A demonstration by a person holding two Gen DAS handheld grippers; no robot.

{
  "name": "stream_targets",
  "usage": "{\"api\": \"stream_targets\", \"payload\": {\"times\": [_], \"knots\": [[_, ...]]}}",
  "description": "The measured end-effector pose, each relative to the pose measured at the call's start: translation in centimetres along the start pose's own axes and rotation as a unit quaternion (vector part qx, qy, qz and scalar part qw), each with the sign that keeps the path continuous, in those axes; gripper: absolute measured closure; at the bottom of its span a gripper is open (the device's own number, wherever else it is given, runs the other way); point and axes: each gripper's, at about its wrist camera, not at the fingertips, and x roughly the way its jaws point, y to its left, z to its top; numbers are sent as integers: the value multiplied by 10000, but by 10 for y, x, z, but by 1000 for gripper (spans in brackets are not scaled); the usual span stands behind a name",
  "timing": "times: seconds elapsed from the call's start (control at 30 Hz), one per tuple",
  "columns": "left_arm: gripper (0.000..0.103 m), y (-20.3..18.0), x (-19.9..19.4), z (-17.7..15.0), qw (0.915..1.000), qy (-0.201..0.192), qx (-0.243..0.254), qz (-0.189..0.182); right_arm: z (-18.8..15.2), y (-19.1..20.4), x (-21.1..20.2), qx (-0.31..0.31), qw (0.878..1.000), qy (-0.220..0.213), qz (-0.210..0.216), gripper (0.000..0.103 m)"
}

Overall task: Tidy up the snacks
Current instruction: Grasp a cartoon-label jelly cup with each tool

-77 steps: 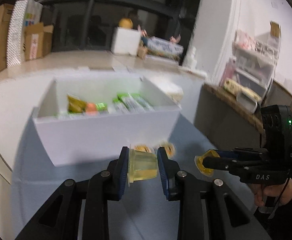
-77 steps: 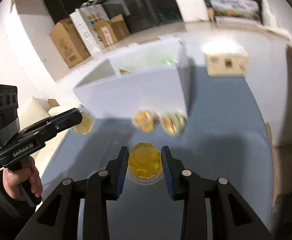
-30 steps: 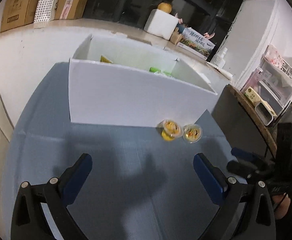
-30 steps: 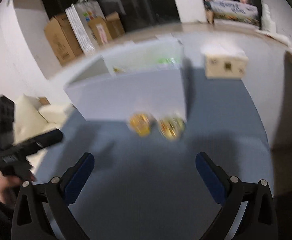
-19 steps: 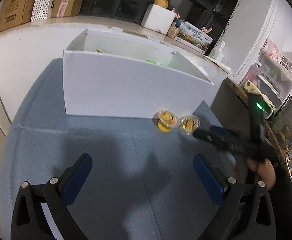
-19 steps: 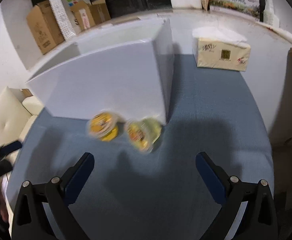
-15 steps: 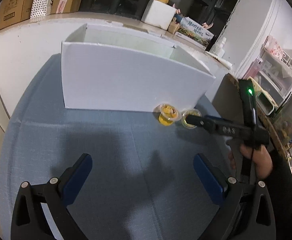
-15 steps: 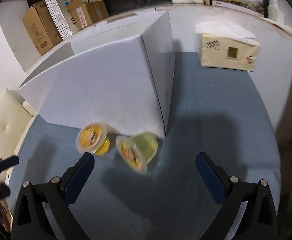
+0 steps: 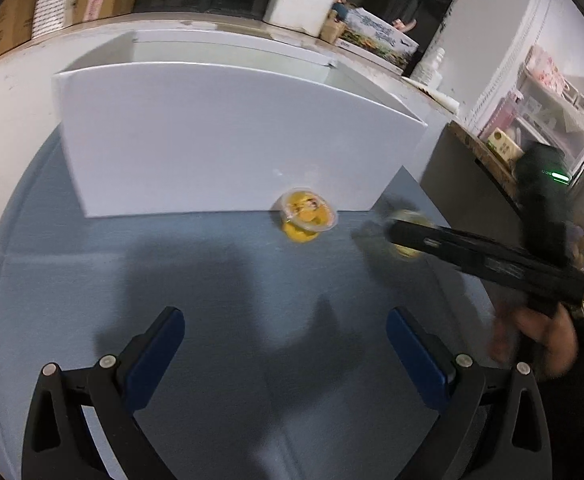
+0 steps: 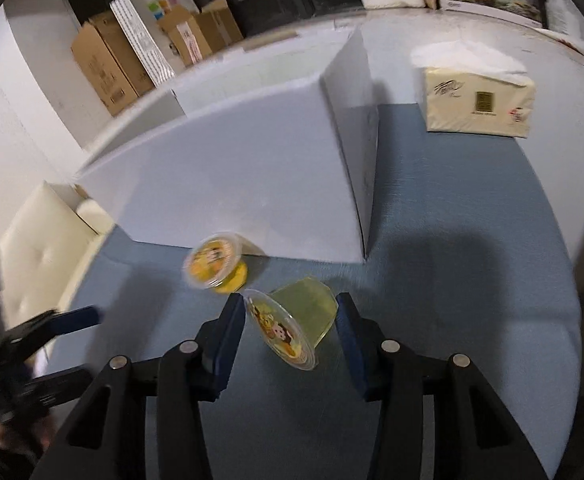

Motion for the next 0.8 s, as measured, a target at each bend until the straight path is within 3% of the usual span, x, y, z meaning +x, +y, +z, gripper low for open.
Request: {"api": "stream_targets", "payload": {"times": [0.23, 0.5, 0.53, 0.6, 0.63, 0.8], "knots": [[0, -34, 46, 35, 9998, 34, 137, 162, -39, 10, -73, 224, 9983, -541, 55, 53], [1, -43, 78, 56, 9995, -59, 143, 279, -59, 3, -100, 450, 9969, -640, 78, 53], [4, -42, 80, 56, 9996, -72, 137, 245, -58, 2, -99, 461, 9968, -649, 74, 53], [29, -40, 84, 56, 9998, -10, 136, 137, -60, 1, -101, 487, 9967, -646, 73, 53], [54, -38, 84, 55, 9998, 6, 137, 144, -60, 2, -102, 494, 9966, -656, 94, 53], [56, -37, 66, 47, 9995, -203, 249, -4, -61, 5, -103, 472, 9964, -684, 156, 53]]}}
